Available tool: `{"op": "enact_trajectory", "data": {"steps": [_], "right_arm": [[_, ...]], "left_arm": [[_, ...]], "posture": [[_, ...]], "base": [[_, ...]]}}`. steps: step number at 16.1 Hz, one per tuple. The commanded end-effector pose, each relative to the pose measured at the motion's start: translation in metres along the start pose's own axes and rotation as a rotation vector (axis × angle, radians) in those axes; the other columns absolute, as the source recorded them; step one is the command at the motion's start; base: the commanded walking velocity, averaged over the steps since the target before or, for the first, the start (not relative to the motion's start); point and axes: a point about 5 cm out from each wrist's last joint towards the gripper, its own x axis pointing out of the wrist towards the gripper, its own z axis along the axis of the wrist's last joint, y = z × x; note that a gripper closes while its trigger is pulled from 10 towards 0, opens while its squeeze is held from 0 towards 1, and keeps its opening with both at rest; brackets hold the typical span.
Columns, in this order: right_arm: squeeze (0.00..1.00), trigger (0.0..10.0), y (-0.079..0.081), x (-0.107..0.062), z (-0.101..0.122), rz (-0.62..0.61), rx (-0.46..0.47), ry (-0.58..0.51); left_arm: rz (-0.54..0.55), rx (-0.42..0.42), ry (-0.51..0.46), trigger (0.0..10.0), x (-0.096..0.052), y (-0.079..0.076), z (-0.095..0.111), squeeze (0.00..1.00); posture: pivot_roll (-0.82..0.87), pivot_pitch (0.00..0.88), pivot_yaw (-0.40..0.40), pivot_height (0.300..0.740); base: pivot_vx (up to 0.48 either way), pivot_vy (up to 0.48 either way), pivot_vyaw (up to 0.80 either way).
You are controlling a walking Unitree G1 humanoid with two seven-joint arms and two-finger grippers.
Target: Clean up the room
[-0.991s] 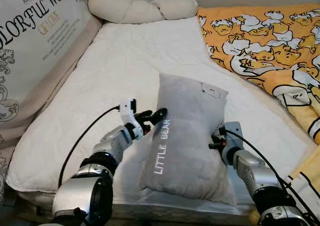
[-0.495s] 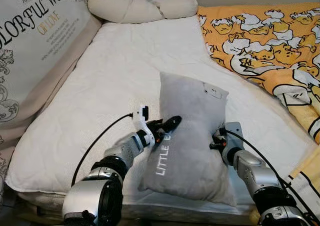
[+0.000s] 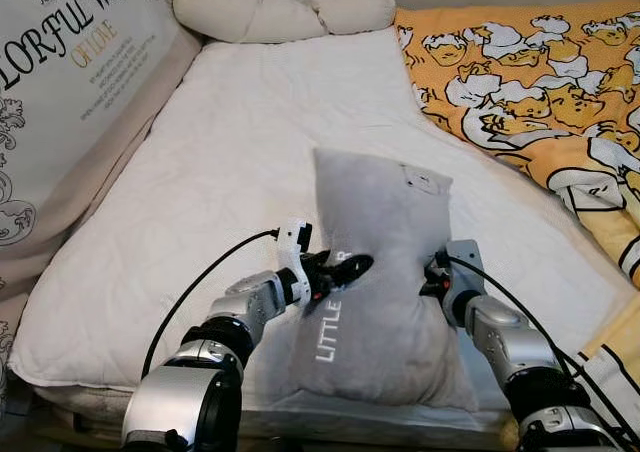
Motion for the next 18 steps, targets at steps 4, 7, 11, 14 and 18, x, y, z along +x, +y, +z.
{"op": "enact_trajectory", "data": {"steps": [4,7,11,14,18], "right_arm": [[0.00,0.0,0.019,0.006,0.005,0.068,-0.018,0.004],[0.00,0.0,0.026,0.006,0.006,0.081,-0.014,-0.005],[0.00,0.0,0.034,0.006,-0.001,0.117,-0.027,0.017],[0.00,0.0,0.037,0.007,0.002,0.134,-0.045,0.018],[0.00,0.0,0.038,0.007,0.006,0.134,-0.048,0.012]], "left_arm": [[0.026,-0.011,0.107,0.0,0.000,0.001,-0.015,0.00],[0.044,0.023,0.116,0.0,-0.001,0.003,-0.013,0.00],[0.061,0.020,0.069,0.0,0.001,0.002,-0.008,0.00],[0.069,0.012,0.054,0.0,-0.001,0.004,-0.007,0.00],[0.082,0.011,0.048,0.0,-0.003,0.007,-0.006,0.00]], "posture": [[-0.16,0.000,0.131,0.740],[-0.14,0.000,0.133,0.740],[-0.12,0.000,0.090,0.740],[-0.12,0.000,0.082,0.740],[-0.11,0.000,0.080,0.740]], "base": [[0.000,0.000,0.00],[0.000,0.000,0.00],[0.000,0.000,0.00],[0.000,0.000,0.00],[0.000,0.000,0.00]]}}
